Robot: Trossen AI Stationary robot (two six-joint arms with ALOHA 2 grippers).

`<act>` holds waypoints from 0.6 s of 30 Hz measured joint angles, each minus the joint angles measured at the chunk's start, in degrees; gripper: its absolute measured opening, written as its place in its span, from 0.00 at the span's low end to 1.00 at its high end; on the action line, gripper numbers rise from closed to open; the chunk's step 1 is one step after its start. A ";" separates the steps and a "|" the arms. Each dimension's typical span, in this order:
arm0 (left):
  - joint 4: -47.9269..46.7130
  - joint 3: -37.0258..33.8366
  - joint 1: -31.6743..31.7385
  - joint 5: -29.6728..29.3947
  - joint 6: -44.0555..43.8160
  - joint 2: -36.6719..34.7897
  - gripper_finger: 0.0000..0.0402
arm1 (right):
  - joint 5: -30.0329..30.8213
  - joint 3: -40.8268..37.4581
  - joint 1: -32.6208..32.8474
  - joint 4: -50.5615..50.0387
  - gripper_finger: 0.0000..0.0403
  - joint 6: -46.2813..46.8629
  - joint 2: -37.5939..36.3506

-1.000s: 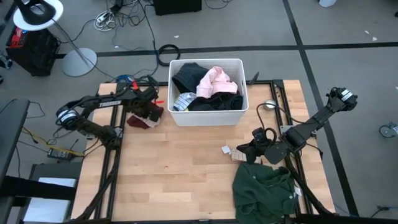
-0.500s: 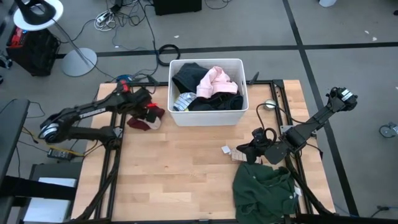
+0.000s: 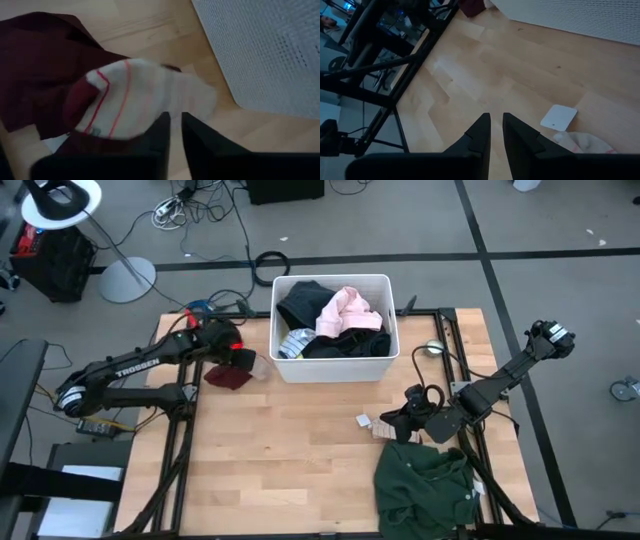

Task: Sort clothes
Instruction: Put the left pink striped sock into the white bin

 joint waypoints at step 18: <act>5.71 -3.12 1.39 -2.96 7.77 4.59 0.52 | 0.09 0.04 -1.78 0.92 0.13 -0.48 -0.02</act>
